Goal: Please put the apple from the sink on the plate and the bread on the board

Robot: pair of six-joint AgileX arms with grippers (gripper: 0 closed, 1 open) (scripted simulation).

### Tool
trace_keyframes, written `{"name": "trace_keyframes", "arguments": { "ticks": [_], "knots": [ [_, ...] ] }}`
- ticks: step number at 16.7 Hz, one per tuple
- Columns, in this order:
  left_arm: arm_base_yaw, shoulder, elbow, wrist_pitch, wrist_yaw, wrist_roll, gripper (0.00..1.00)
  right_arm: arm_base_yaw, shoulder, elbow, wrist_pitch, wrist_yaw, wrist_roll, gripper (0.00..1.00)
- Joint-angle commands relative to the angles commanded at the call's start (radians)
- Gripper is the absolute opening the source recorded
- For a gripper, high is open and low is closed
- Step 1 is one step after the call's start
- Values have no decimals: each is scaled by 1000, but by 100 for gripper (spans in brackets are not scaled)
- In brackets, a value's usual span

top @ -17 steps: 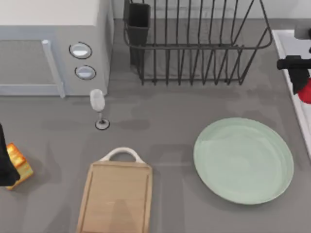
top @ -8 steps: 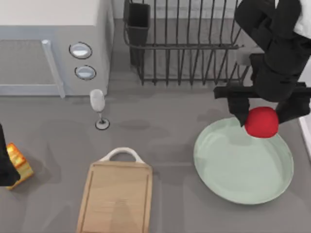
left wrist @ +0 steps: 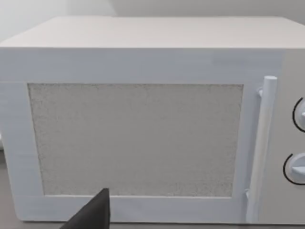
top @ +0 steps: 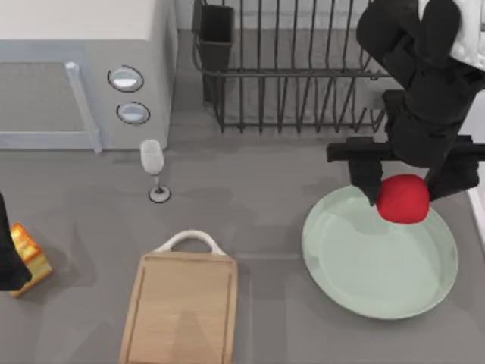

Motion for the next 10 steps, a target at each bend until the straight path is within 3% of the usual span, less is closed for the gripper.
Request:
{"name": "trace_keyframes", "arguments": {
  "ticks": [10],
  "knots": [
    [0, 0, 0, 0, 0, 0, 100, 0, 0, 0, 0, 0, 0, 83]
  ]
}}
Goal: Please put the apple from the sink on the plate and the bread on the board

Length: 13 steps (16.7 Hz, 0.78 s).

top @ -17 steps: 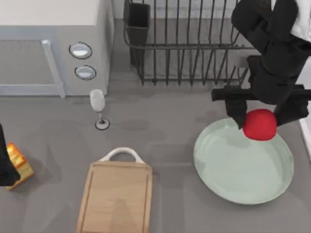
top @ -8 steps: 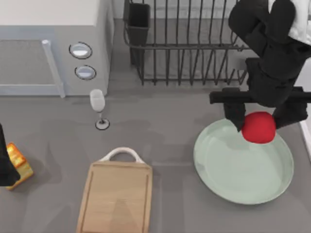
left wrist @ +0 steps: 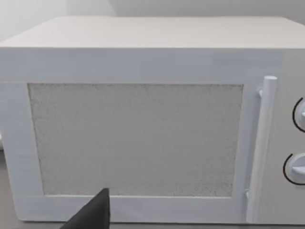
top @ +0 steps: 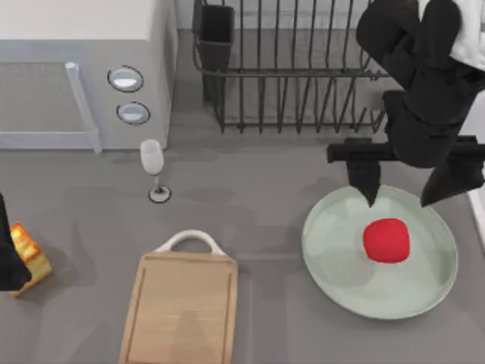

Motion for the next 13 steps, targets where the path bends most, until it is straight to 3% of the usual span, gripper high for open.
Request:
{"name": "trace_keyframes", "arguments": {
  "ticks": [2, 3, 13],
  "knots": [
    [0, 0, 0, 0, 0, 0, 100, 0, 0, 0, 0, 0, 0, 98],
    [0, 0, 0, 0, 0, 0, 100, 0, 0, 0, 0, 0, 0, 100],
    [0, 0, 0, 0, 0, 0, 100, -4, -7, -8, 7, 0, -3, 100]
  ]
}}
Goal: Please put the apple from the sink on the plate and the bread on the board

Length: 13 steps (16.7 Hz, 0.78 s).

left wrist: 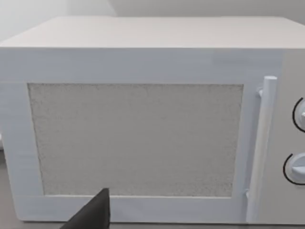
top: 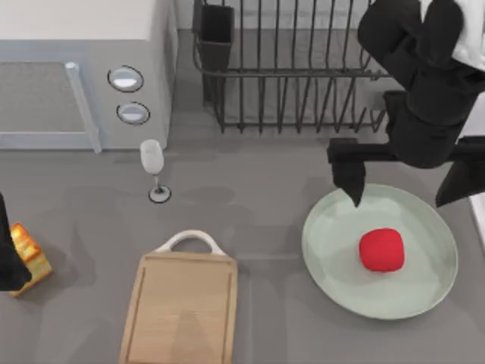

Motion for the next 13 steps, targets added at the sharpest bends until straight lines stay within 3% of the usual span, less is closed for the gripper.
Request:
{"name": "trace_keyframes", "arguments": {
  "ticks": [6, 13],
  "knots": [
    [0, 0, 0, 0, 0, 0, 100, -68, -248, -212, 174, 0, -70, 100],
    [0, 0, 0, 0, 0, 0, 100, -223, -903, -714, 575, 0, -231, 100]
  ]
}}
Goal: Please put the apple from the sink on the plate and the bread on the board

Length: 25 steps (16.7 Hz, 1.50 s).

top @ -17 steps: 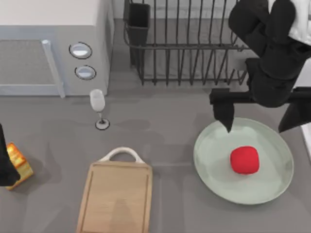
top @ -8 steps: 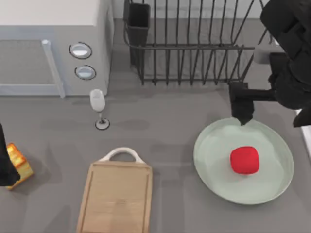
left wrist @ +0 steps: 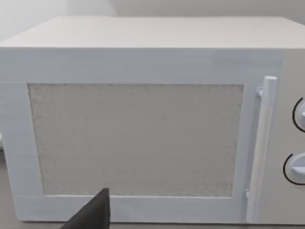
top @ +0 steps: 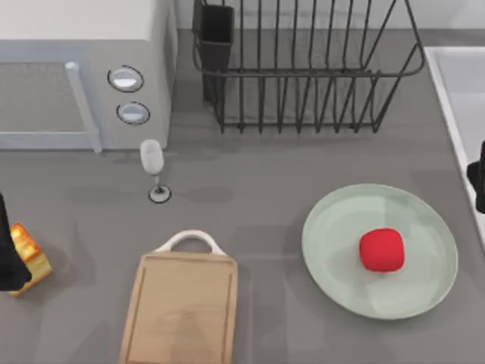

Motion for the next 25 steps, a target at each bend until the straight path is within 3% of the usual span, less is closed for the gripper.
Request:
{"name": "trace_keyframes", "arguments": {
  "ticks": [6, 11, 20, 25],
  "knots": [
    [0, 0, 0, 0, 0, 0, 100, -148, -605, -480, 381, 0, -153, 100],
    [0, 0, 0, 0, 0, 0, 100, -236, -901, -754, 608, 0, -244, 100],
    [0, 11, 9, -9, 0, 8, 100, -254, -951, -803, 654, 0, -263, 100],
    [1, 223, 166, -153, 0, 133, 100, -254, -951, -803, 654, 0, -263, 100]
  ]
}}
